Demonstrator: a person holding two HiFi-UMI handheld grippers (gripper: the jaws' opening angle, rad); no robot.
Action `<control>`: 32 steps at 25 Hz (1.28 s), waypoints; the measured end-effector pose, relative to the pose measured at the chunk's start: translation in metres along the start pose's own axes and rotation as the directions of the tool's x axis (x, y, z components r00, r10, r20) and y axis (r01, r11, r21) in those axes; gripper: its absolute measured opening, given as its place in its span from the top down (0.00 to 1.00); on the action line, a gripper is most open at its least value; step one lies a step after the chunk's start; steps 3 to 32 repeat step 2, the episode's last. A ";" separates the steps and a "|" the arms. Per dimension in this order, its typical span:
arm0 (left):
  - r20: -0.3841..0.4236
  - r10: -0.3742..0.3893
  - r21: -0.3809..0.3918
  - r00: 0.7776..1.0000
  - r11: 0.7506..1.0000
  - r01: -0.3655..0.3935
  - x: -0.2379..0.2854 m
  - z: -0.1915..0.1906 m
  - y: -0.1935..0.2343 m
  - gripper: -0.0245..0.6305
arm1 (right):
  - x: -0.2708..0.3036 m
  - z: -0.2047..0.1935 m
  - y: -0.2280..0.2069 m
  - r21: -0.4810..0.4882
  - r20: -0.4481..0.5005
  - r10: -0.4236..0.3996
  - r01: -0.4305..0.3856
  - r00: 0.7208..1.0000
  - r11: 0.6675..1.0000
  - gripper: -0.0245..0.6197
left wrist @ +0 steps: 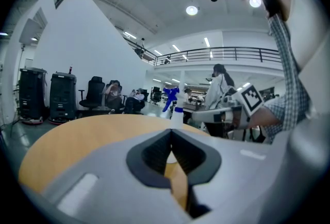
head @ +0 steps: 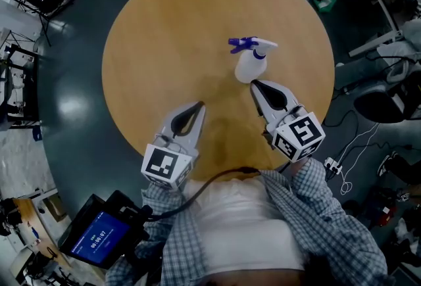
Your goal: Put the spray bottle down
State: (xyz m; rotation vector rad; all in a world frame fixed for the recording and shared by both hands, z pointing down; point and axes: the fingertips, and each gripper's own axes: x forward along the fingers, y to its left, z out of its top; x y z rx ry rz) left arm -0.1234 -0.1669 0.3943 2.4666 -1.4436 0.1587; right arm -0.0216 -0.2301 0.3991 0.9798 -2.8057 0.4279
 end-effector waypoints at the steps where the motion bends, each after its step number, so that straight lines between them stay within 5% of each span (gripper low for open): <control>1: 0.004 -0.003 0.002 1.000 1.000 0.003 0.000 -0.001 0.000 0.96 | 0.000 0.000 0.000 0.001 -0.001 0.000 0.000 1.000 1.000 0.96; 32: 0.007 -0.005 0.005 1.000 1.000 0.005 0.000 -0.002 0.000 0.96 | 0.000 0.000 -0.001 0.002 -0.003 -0.001 0.001 1.000 1.000 0.96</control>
